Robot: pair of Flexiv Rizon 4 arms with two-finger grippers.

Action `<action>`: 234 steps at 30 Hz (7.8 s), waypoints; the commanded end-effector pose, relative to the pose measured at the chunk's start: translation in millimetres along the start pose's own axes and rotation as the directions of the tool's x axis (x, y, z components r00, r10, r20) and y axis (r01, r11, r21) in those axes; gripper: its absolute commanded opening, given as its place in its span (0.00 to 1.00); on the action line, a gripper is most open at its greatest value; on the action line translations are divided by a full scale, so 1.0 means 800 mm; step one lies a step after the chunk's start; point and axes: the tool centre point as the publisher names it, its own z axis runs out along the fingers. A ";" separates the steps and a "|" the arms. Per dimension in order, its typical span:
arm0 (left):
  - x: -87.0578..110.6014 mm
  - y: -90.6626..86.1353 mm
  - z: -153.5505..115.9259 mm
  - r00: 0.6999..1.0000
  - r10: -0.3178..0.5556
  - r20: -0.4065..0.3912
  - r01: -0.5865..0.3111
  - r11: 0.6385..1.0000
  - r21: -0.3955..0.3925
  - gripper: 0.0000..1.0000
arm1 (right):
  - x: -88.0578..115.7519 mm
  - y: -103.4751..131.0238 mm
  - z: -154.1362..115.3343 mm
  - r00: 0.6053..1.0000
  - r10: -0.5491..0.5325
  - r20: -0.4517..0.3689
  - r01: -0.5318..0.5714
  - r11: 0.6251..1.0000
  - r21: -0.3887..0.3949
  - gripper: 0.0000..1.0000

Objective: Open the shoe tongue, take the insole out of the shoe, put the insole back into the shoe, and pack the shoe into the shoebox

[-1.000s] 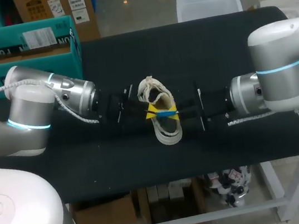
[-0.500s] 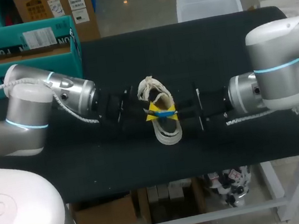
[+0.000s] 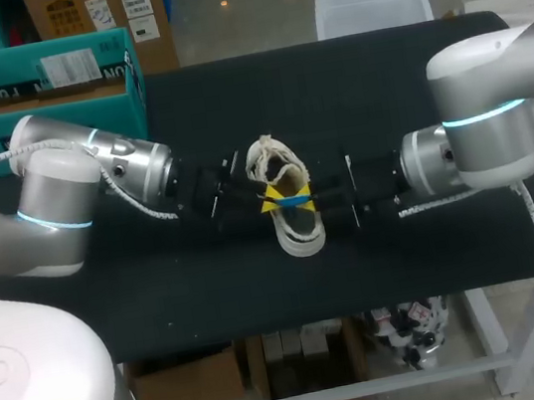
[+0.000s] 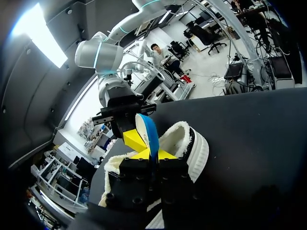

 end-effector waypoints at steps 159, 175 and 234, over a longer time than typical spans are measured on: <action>-0.042 -0.070 -0.154 0.332 -0.708 0.623 0.929 0.133 -0.344 1.00 | -0.024 -0.018 -0.076 0.574 -0.580 0.578 0.815 0.471 -0.337 1.00; -0.036 -0.054 -0.193 0.253 -0.700 0.668 0.953 0.062 -0.296 1.00 | -0.053 -0.057 -0.027 0.478 -0.415 0.774 0.876 0.290 -0.385 0.00; -0.010 -0.053 -0.156 0.034 -0.781 0.623 0.960 -0.148 -0.238 1.00 | 0.003 0.018 -0.103 0.555 -0.719 0.417 0.832 0.483 -0.274 0.08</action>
